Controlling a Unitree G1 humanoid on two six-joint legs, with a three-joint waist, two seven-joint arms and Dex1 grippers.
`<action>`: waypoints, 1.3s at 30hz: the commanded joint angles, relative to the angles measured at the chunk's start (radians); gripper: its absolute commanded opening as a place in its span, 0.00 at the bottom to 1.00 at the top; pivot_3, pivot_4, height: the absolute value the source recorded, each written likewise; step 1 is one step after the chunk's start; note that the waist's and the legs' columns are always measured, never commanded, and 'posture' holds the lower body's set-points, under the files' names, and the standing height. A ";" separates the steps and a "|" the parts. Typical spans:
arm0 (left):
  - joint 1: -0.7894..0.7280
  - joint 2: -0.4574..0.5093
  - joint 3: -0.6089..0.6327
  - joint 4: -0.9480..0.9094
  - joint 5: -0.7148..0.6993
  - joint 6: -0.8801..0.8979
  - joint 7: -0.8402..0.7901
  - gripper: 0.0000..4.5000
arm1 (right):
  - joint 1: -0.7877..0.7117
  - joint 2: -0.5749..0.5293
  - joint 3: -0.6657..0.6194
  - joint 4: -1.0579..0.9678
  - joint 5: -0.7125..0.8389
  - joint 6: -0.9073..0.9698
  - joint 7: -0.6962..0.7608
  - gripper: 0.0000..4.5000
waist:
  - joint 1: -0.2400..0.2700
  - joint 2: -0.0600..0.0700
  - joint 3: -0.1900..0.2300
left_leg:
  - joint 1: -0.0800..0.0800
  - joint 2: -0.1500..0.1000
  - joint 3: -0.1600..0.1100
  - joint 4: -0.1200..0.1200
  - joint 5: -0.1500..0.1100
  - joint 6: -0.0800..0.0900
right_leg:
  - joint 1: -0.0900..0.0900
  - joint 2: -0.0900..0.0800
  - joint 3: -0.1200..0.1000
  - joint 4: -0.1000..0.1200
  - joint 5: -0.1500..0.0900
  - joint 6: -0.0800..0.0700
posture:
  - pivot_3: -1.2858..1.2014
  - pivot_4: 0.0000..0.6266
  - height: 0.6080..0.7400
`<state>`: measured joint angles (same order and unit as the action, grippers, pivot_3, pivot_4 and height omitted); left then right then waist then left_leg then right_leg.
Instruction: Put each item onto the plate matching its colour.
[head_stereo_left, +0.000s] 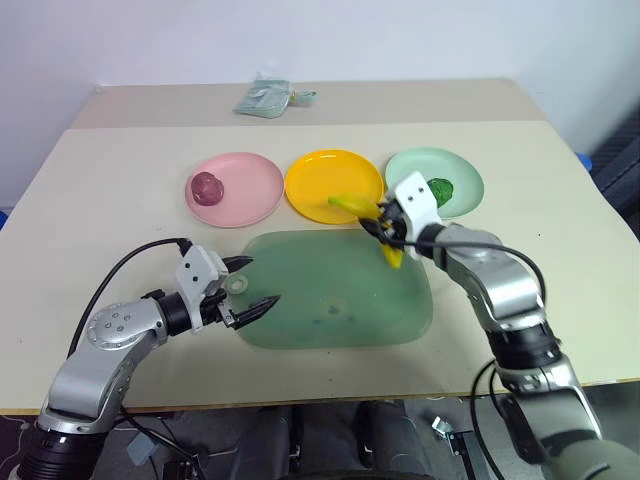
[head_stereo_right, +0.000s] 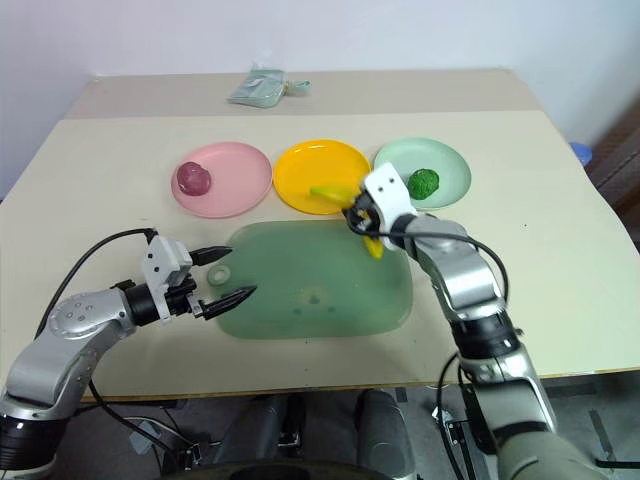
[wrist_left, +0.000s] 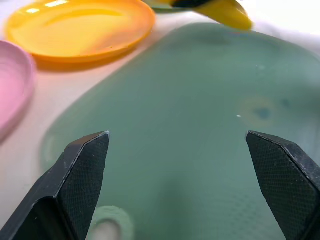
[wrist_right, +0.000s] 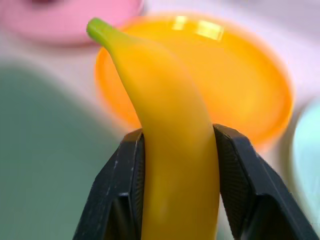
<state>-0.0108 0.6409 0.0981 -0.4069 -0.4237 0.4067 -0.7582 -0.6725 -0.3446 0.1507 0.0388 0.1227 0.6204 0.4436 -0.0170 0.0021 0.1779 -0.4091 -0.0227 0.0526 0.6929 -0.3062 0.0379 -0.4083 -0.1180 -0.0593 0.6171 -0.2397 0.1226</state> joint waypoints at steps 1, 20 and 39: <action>0.010 -0.011 0.052 -0.020 -0.003 -0.023 0.033 1.00 | -0.135 0.079 0.037 0.263 -0.090 -0.175 -0.075 0.30 | -0.001 0.000 0.000 | 0.000 0.000 0.000 0.000 0.000 0.000 | 0.000 0.000 0.000 0.000 0.000 0.000 | 0.52 0.24 1.00; 0.177 -0.073 0.163 -0.112 0.035 -0.043 0.211 1.00 | -0.134 -0.023 -0.092 0.309 0.045 -0.498 0.284 0.98 | 0.008 0.001 0.000 | 0.000 -0.001 0.000 -0.004 0.001 -0.002 | 0.000 0.001 0.000 0.000 0.000 0.000 | 0.52 0.24 1.00; 0.372 -0.088 0.393 -0.111 -0.004 -0.050 0.214 1.00 | 0.249 -0.370 -0.305 0.112 0.225 -0.361 0.535 0.98 | 0.008 0.000 0.000 | 0.001 0.000 0.000 -0.005 0.001 -0.001 | 0.001 -0.004 0.002 -0.003 0.000 -0.001 | 0.52 0.24 1.00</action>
<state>0.3570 0.5546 0.4583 -0.4760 -0.4167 0.3646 -0.5495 -0.3966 -0.7032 -0.1338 0.1534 0.3386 0.2768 0.9743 -0.0091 0.0025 0.1781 -0.4078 -0.0225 0.0530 0.6879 -0.3059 0.0369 -0.4076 -0.1230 -0.0576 0.6136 -0.2396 0.1219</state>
